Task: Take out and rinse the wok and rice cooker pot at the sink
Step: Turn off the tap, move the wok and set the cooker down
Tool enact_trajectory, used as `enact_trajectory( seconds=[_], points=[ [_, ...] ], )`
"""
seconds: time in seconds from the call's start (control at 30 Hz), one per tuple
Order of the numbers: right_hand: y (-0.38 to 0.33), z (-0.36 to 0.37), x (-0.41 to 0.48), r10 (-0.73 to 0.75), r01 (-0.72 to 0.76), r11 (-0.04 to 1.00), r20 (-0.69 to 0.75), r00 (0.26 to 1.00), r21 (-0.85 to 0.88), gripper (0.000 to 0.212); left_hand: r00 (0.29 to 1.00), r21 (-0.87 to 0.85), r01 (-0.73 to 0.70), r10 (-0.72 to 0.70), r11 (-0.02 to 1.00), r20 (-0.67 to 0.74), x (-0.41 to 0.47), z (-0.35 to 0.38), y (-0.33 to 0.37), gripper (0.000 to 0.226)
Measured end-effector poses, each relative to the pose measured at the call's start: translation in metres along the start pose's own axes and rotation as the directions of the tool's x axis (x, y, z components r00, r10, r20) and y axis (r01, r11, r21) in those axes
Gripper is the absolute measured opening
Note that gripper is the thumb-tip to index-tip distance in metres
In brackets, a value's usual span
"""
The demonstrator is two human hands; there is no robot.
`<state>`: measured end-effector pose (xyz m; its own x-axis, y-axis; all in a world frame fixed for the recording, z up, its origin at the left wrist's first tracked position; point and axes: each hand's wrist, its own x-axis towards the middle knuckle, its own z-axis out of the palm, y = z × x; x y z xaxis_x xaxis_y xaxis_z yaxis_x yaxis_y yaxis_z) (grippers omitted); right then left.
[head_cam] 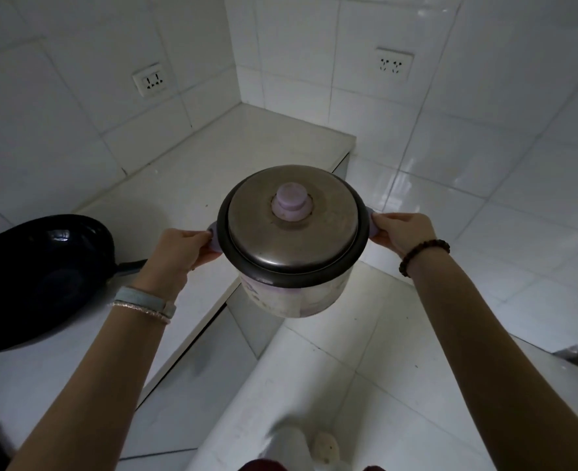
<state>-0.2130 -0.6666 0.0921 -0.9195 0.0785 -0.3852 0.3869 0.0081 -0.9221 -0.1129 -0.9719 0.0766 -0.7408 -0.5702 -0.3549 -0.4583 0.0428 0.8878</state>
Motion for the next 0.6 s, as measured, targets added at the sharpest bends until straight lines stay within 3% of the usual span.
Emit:
enact_trajectory(
  seconds=[0.07,0.2,0.6],
  points=[
    [-0.009,0.006,0.015,0.004,-0.004,1.0,0.027,1.0,0.001,0.026,0.999,0.014,0.007,-0.006,1.0,-0.044,0.012,0.006,0.006,0.03],
    [-0.023,0.024,0.051,0.008,-0.008,1.0,0.063,0.998,-0.005,0.026,0.998,-0.112,0.046,-0.05,0.993,-0.032,0.045,0.014,0.015,0.017],
    [-0.076,0.112,0.183,0.023,-0.011,0.995,0.129,0.991,-0.099,0.028,0.995,-0.279,0.031,-0.055,0.96,-0.079,0.164,0.027,0.056,0.029]
  ],
)
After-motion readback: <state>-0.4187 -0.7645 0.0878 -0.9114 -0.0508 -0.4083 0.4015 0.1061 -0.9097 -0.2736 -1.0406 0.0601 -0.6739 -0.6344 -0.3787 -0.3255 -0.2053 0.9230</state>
